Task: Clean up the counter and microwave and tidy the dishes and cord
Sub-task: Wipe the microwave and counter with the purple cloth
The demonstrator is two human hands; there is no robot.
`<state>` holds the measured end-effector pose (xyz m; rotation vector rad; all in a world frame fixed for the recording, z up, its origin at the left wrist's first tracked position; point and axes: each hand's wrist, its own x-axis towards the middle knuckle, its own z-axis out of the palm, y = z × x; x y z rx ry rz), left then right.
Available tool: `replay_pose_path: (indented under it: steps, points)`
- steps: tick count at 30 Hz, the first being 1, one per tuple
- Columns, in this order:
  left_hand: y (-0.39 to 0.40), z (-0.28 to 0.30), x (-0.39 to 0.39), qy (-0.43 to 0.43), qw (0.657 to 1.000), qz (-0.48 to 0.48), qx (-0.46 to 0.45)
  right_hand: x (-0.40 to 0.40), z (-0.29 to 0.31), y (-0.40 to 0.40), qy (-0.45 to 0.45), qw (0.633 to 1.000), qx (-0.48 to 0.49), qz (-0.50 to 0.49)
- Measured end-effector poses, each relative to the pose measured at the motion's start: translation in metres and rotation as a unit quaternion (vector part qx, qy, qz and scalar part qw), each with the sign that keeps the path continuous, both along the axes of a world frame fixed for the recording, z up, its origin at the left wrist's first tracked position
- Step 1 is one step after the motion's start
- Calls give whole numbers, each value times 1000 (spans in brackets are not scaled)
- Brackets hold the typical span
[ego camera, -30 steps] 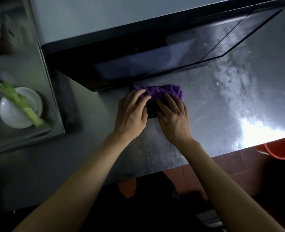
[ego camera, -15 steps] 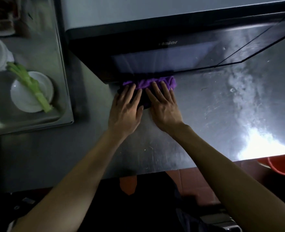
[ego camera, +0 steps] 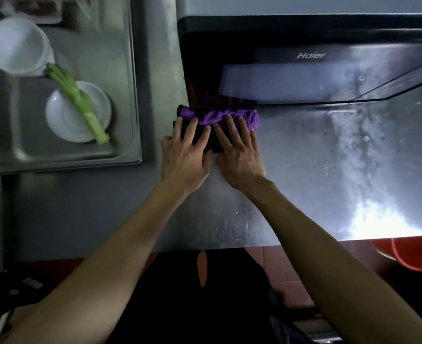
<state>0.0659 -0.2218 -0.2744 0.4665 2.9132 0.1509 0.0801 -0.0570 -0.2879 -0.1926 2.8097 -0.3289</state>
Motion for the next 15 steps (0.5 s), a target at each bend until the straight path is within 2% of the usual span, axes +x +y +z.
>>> replay_pose_path:
  steps: [8,15]
  points:
    - [43,2,1,-21,999,-31,-38,2,3,31,-12,999,1,-43]
    - [103,9,8,-48,998,-34,-27,6,1,105,1,998,-36,-58]
